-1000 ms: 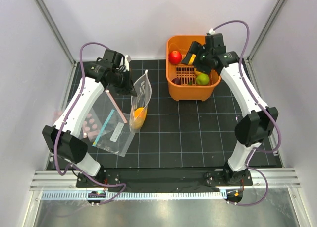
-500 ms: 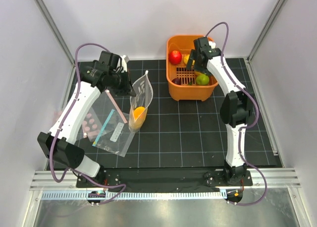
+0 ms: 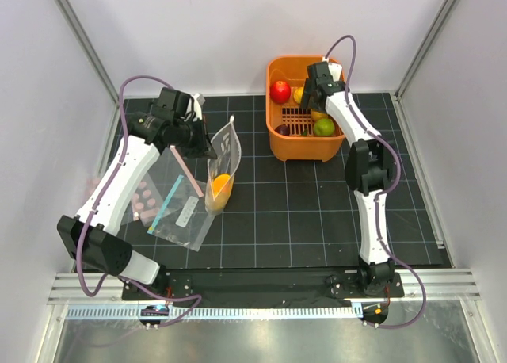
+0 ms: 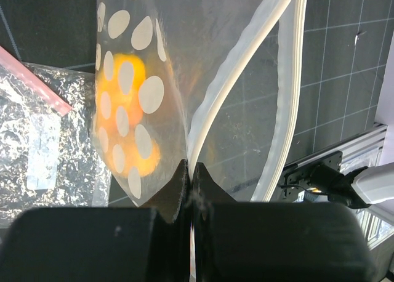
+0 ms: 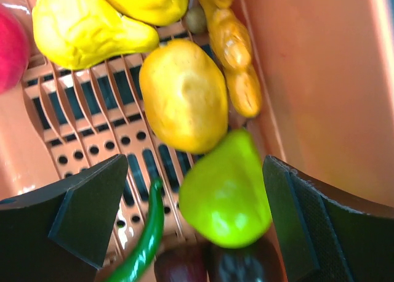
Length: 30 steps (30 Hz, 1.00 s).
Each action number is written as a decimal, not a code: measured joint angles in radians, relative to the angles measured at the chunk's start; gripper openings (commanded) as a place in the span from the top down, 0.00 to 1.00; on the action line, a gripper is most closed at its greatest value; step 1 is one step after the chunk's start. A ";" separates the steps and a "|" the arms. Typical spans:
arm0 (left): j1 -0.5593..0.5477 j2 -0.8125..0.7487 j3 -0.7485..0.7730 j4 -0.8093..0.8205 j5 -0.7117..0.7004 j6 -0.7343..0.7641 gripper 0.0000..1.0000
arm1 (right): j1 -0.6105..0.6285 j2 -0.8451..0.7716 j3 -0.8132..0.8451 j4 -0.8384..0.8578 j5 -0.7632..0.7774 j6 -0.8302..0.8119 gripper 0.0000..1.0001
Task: Place the food in the zip-top bag and seal the zipper
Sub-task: Pick up the fake fruit from the bin.
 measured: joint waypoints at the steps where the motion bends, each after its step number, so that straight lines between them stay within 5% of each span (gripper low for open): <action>1: 0.000 0.000 0.000 0.000 0.000 -0.002 1.00 | 0.000 0.013 0.005 0.011 0.000 -0.001 0.02; 10: -0.001 0.034 0.040 -0.008 -0.009 -0.045 1.00 | -0.010 0.147 0.066 0.071 0.019 -0.007 0.04; 17: -0.005 0.043 0.053 -0.016 -0.039 -0.068 1.00 | -0.027 0.173 0.064 0.107 0.019 -0.023 0.32; 30: -0.034 0.043 0.099 -0.056 -0.071 -0.045 1.00 | -0.002 -0.077 -0.108 0.158 -0.065 -0.003 0.40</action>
